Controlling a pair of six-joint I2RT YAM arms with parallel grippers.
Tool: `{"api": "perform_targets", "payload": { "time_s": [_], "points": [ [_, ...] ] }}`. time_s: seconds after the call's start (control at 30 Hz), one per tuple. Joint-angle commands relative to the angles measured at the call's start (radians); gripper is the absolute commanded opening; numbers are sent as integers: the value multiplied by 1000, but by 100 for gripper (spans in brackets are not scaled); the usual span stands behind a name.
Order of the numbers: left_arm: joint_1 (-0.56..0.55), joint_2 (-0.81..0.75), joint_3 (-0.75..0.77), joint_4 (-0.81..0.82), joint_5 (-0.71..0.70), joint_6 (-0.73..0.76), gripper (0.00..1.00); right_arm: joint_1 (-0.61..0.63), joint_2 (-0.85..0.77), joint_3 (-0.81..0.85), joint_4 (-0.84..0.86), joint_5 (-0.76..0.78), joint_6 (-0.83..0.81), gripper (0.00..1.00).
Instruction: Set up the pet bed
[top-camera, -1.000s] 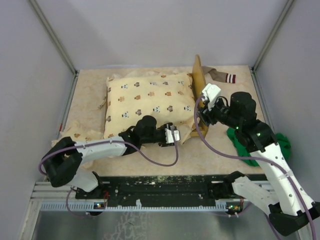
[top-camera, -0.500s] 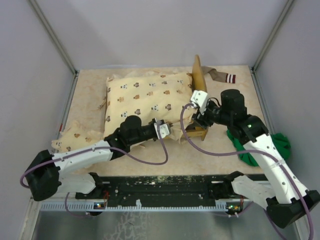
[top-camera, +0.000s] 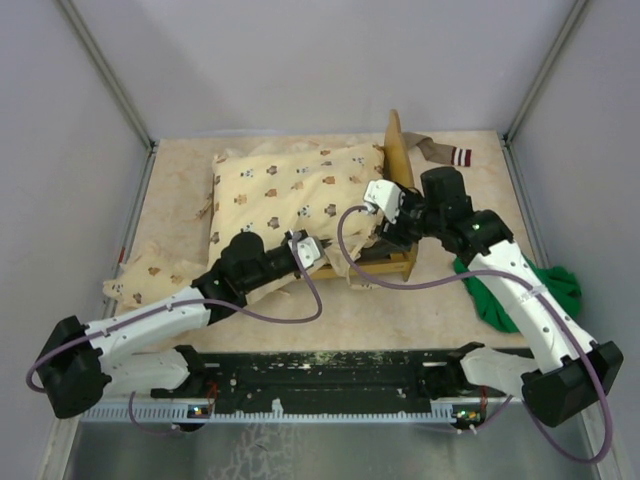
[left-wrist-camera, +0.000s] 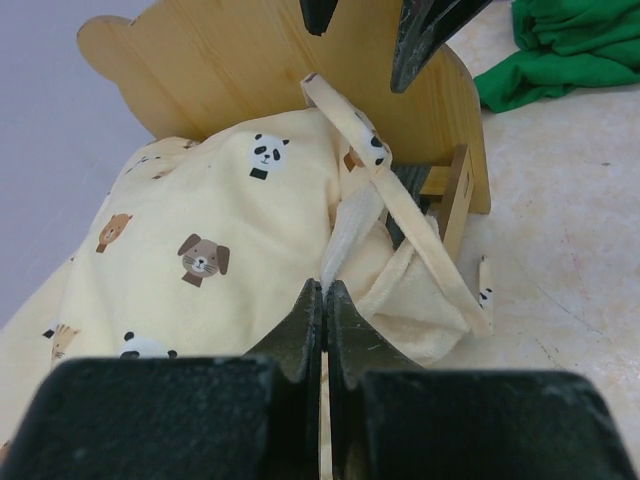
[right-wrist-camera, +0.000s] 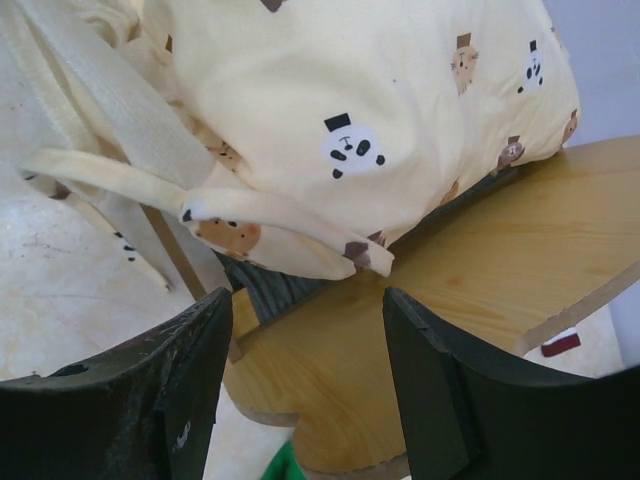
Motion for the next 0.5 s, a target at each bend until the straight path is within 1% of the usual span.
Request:
{"api": "perform_targets", "payload": {
  "time_s": [0.0,0.07,0.2,0.27,0.3,0.33,0.37,0.4,0.43,0.47],
  "points": [
    [17,-36,-3,10,-2,-26,0,11,54,77,61,15,-46,62],
    [20,-38,-4,8,1,-28,0,11,87,80,75,19,-52,62],
    [27,-42,-6,4,6,-29,0,10,143,87,133,29,-54,59],
    [30,-43,-6,3,8,-33,0,11,168,100,143,36,-63,55],
    [33,-43,-8,4,8,-34,0,11,181,111,139,42,-67,46],
    [35,-41,-7,4,8,-36,0,10,192,128,128,46,-66,30],
    [37,-40,-8,6,-1,-41,0,11,199,142,111,51,-61,16],
    [38,-40,-8,10,-14,-47,0,11,200,156,93,54,-54,7],
    [41,-39,-8,12,-22,-51,0,11,193,169,72,52,-38,2],
    [44,-37,-8,13,-29,-54,0,14,181,180,55,56,-15,0]
  ]
}}
